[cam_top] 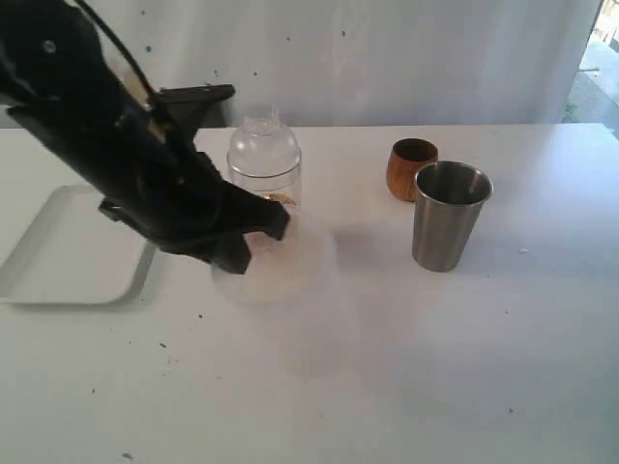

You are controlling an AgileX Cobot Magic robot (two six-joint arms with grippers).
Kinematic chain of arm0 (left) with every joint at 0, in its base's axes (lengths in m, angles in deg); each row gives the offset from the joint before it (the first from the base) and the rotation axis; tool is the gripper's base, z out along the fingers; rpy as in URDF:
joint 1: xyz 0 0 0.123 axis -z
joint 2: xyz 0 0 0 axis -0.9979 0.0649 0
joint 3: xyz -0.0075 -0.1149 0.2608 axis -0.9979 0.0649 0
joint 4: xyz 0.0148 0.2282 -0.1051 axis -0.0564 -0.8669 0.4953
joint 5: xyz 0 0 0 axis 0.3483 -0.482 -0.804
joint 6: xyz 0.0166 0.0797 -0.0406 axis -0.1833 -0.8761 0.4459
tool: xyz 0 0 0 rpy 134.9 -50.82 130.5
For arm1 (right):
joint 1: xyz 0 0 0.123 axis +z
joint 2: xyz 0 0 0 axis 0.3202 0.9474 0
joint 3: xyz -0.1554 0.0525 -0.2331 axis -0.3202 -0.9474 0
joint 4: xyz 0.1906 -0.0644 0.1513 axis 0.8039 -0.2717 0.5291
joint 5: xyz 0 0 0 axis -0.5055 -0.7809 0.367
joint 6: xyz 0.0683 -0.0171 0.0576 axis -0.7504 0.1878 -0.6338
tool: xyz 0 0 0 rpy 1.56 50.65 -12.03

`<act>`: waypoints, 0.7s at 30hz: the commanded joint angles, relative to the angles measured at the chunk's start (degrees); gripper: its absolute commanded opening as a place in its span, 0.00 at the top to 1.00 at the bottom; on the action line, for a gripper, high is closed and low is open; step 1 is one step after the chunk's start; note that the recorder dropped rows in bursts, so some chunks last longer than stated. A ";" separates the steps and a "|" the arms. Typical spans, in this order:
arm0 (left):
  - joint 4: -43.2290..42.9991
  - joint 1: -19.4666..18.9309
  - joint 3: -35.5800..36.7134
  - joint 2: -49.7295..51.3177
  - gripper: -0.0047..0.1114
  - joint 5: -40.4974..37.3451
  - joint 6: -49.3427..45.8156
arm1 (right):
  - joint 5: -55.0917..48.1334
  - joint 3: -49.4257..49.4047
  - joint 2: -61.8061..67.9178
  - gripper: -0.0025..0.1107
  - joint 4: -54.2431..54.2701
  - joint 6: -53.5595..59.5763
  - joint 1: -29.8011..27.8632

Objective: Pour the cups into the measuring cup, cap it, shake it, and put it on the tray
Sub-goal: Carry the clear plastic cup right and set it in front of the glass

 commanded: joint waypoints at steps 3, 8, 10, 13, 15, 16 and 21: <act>0.21 5.44 -14.94 13.03 0.96 -7.11 1.45 | 0.38 -0.17 -0.30 0.98 0.00 0.41 -0.29; -10.84 8.18 -24.71 20.14 0.96 -16.43 6.44 | 0.41 -0.17 -0.30 0.98 0.00 -0.91 -0.29; -11.26 8.18 -26.14 21.36 0.96 -17.52 6.47 | 0.41 -0.17 -0.30 0.98 0.00 -0.91 -0.29; -10.15 8.18 -26.78 21.47 0.93 -15.44 5.89 | 0.41 -0.17 -0.30 0.98 0.00 -0.91 -0.29; -8.71 8.18 -27.35 21.47 0.85 -14.76 4.90 | 0.41 -0.17 -0.30 0.98 0.00 -0.91 -0.29; -8.71 8.18 -27.52 21.47 0.80 -14.76 4.90 | 0.41 -0.17 -0.30 0.98 0.00 -0.91 -0.29; -9.31 8.18 -27.50 21.47 0.47 -15.98 4.90 | 0.41 -0.17 -0.30 0.98 0.00 -0.91 -0.29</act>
